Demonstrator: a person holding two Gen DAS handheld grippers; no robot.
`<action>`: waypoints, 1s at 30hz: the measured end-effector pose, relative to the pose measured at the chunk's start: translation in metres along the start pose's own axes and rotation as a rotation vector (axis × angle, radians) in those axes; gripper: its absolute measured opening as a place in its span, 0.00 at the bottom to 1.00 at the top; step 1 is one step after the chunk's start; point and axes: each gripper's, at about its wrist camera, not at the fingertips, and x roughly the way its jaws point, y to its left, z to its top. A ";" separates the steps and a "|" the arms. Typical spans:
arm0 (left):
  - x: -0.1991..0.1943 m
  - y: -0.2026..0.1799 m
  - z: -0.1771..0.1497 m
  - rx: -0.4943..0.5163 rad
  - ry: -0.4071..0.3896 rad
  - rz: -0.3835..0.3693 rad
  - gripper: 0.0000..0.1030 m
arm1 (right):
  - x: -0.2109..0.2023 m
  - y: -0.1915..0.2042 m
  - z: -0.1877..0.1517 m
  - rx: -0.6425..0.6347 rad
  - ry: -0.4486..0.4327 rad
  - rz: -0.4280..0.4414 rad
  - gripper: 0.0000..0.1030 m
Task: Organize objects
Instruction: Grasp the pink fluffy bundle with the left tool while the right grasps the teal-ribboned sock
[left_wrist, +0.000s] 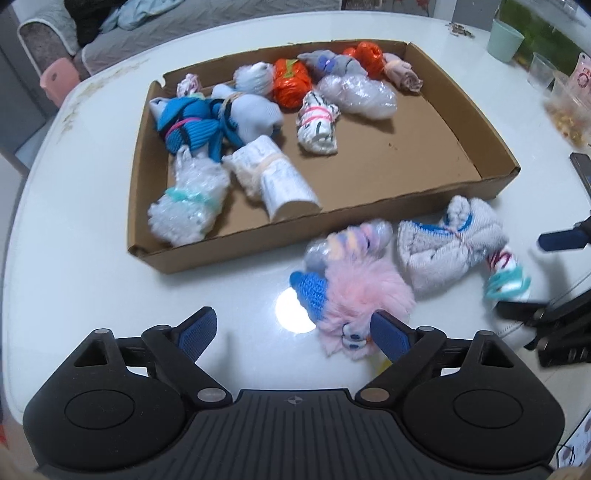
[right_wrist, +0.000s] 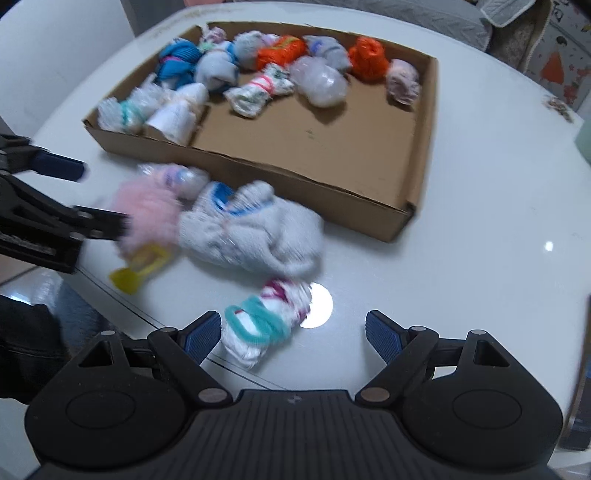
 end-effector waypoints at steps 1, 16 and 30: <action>-0.001 0.002 -0.001 0.001 0.007 0.006 0.90 | -0.001 -0.004 -0.002 0.009 0.002 -0.015 0.82; 0.004 -0.009 0.005 -0.089 -0.060 -0.149 0.89 | 0.000 -0.026 -0.002 0.084 -0.040 -0.010 0.80; 0.014 -0.006 -0.008 -0.103 -0.072 -0.192 0.53 | 0.007 -0.018 0.007 0.007 -0.037 -0.014 0.29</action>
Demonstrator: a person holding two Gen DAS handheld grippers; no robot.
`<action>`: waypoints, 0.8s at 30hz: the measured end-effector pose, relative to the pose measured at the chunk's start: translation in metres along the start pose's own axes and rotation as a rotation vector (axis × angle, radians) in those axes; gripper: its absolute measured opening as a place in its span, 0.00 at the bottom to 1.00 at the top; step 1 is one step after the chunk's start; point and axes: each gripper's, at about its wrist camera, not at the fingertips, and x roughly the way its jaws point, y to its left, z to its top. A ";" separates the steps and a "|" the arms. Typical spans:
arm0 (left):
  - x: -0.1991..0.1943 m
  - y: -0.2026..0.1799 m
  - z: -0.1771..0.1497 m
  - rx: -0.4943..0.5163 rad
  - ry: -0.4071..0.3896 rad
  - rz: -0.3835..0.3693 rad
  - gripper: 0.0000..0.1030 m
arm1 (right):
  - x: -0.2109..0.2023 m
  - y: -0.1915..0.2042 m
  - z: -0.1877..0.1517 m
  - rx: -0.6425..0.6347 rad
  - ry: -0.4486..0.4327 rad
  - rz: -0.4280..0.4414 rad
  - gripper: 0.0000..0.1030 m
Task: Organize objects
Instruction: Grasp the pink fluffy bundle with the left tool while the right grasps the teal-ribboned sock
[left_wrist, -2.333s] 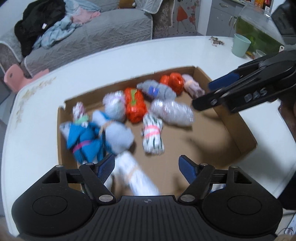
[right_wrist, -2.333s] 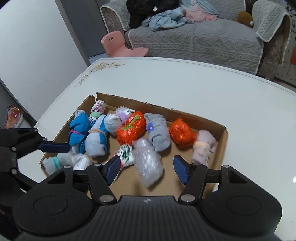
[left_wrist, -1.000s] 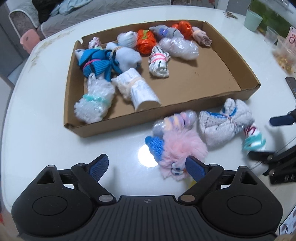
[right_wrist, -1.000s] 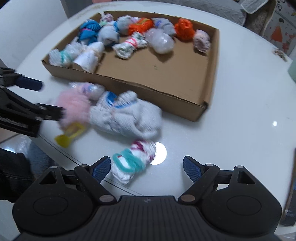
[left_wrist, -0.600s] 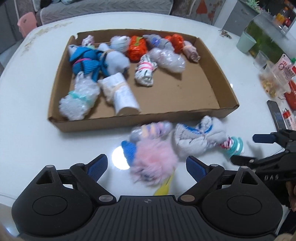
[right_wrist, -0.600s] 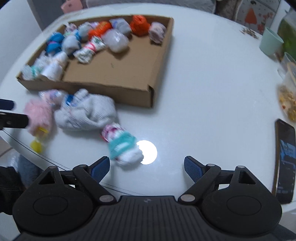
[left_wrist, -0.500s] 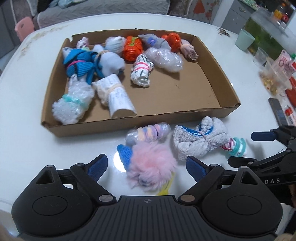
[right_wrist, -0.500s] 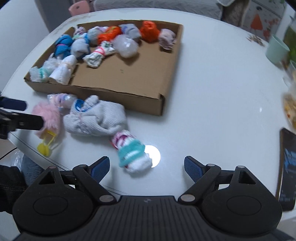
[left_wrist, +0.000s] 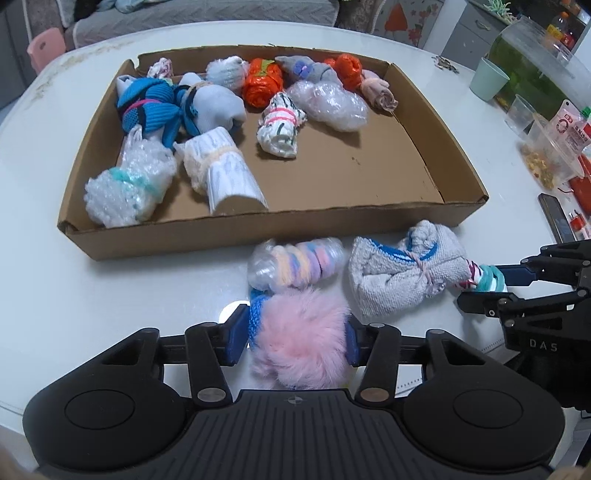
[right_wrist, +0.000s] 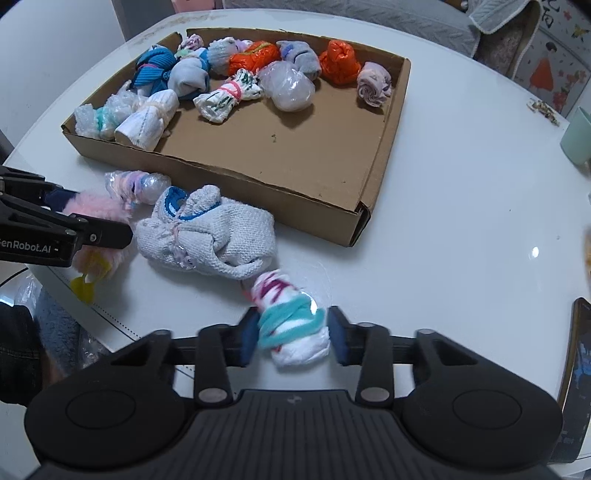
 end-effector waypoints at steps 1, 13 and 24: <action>0.000 -0.001 -0.001 0.006 -0.001 0.002 0.52 | -0.001 0.000 -0.001 0.001 0.002 0.002 0.28; -0.007 -0.004 -0.006 0.027 0.009 0.033 0.48 | -0.010 -0.008 -0.002 0.039 -0.010 -0.024 0.27; -0.012 -0.003 -0.005 0.058 0.014 0.045 0.40 | -0.021 -0.021 0.001 0.100 -0.038 -0.017 0.27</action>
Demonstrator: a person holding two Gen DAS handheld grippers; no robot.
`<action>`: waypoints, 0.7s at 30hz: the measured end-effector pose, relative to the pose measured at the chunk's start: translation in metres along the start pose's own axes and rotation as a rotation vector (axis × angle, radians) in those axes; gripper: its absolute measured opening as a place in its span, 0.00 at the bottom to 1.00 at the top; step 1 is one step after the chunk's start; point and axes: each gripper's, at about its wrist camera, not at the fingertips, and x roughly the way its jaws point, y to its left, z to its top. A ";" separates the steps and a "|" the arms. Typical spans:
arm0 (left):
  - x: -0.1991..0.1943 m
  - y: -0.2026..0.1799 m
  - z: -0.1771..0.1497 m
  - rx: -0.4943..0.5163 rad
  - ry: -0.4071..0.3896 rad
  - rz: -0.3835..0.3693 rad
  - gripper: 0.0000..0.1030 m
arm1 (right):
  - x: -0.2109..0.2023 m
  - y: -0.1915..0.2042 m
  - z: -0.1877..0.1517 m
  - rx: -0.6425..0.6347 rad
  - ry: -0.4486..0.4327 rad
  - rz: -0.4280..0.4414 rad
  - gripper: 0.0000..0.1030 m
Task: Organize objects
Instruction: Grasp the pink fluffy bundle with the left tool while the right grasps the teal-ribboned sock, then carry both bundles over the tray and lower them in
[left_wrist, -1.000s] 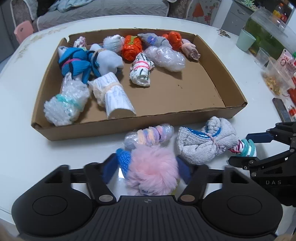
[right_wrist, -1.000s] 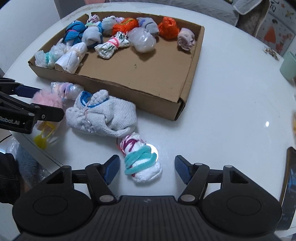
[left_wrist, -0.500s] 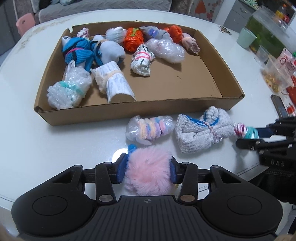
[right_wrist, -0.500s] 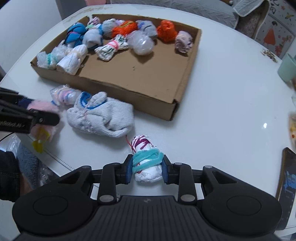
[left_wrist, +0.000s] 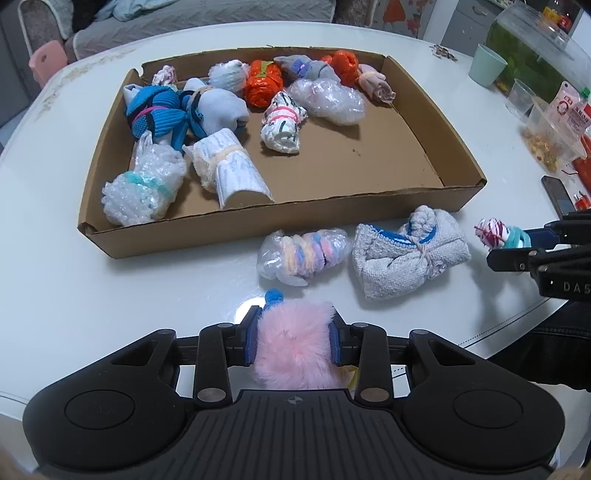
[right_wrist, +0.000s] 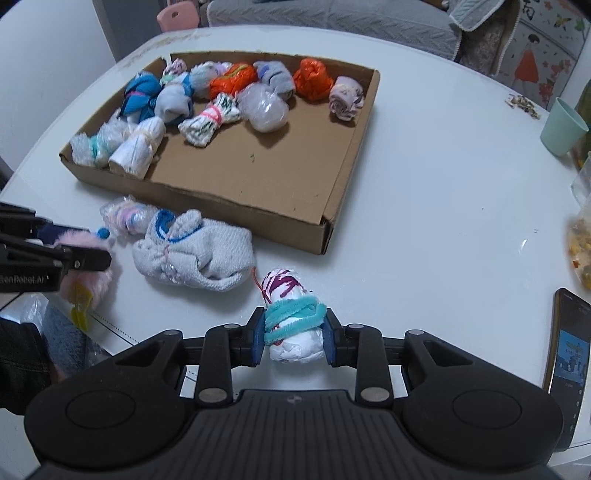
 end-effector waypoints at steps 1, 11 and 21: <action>0.001 0.000 0.000 -0.001 -0.001 0.002 0.40 | 0.001 -0.001 0.000 0.006 0.003 -0.002 0.27; -0.001 0.001 -0.008 -0.021 0.013 0.033 0.65 | 0.010 0.002 -0.002 0.001 0.034 -0.011 0.27; 0.003 -0.008 -0.017 0.012 0.034 0.032 0.43 | 0.012 0.004 -0.004 0.010 0.054 -0.008 0.27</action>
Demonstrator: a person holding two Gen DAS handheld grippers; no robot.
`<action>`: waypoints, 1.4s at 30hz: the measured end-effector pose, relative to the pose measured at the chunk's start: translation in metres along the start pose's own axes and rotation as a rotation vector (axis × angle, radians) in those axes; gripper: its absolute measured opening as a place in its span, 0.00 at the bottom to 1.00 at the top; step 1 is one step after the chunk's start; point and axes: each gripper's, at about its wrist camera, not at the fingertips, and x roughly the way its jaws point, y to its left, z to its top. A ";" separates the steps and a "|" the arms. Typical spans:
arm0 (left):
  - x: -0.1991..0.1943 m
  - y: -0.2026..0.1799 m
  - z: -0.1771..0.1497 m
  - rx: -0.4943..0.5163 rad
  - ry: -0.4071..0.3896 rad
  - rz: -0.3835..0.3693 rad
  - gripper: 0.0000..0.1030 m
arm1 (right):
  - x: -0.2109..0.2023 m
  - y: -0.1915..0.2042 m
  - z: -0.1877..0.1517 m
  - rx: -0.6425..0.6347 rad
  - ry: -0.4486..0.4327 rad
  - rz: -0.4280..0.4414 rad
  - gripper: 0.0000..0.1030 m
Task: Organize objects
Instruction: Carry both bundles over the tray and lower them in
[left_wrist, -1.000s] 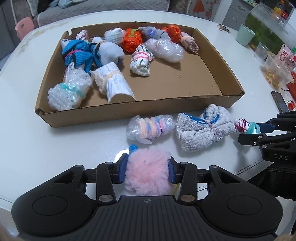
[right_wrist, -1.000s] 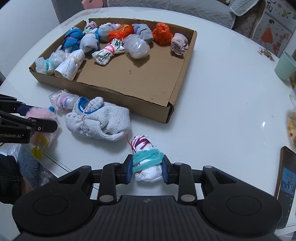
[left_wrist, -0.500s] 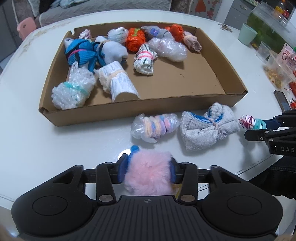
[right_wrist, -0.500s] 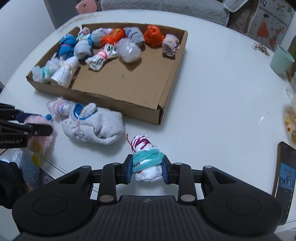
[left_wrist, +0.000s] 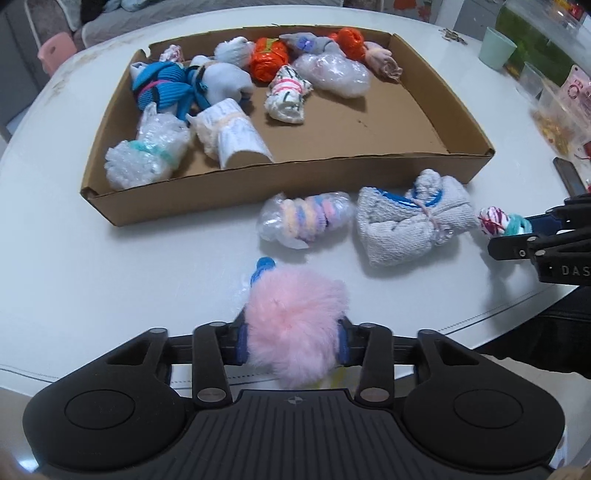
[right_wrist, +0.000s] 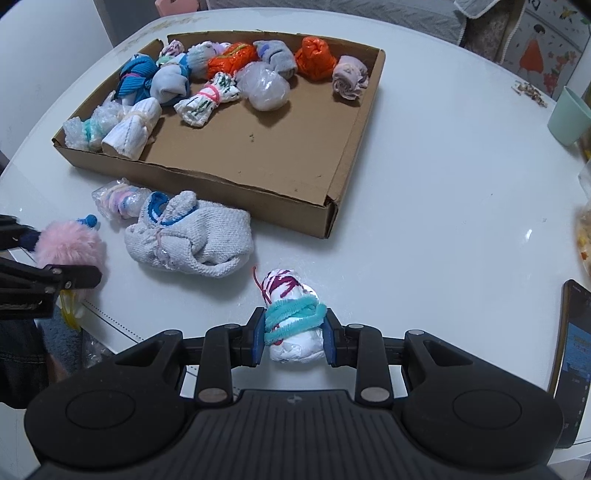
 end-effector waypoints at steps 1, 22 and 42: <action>0.000 -0.001 0.001 0.005 0.002 -0.003 0.42 | -0.001 -0.001 0.000 0.007 -0.001 0.000 0.27; -0.052 -0.040 0.129 0.308 -0.297 -0.139 0.41 | -0.073 -0.054 0.073 0.088 -0.312 0.088 0.26; 0.061 -0.061 0.181 0.416 -0.263 -0.222 0.42 | -0.023 -0.085 0.128 0.095 -0.272 0.089 0.26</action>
